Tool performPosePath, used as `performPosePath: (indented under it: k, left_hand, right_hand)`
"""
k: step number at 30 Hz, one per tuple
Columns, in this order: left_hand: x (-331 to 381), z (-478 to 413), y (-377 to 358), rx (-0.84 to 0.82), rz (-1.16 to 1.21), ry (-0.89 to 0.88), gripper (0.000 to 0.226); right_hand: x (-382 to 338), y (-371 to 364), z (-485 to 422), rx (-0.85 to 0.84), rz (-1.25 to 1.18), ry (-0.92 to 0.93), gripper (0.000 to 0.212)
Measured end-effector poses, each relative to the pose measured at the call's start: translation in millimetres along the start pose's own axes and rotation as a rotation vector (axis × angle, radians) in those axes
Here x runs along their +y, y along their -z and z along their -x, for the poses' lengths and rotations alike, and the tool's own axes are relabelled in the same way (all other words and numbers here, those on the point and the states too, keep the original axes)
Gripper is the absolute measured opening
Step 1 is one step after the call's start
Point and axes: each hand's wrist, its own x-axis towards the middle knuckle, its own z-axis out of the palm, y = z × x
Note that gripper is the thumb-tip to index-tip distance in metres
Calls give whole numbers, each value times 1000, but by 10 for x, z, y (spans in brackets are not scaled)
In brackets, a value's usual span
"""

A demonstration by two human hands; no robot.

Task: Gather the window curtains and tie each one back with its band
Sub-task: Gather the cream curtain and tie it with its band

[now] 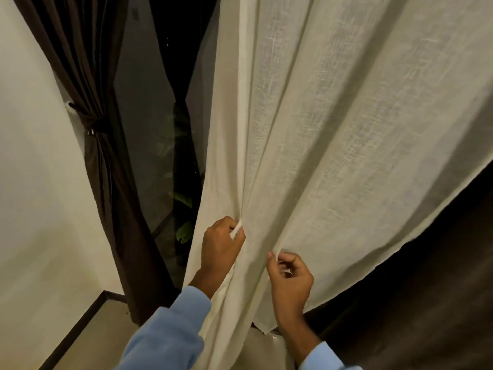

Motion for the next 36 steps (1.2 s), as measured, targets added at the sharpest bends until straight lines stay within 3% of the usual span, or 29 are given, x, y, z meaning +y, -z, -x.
performPosePath:
  k: [8,20,36]
  left_hand:
    - [19,168,-12,-167,163,-114,3]
    - [117,139,-15,-112,213,-226,8]
    - [319,63,-433,-228,36,-216,16]
  right_hand:
    - [44,-223,-61,-68,14,63,18]
    - [91,-291,-107,-97,-8,70,15]
    - [108,75,-360,-170,14,-51,15]
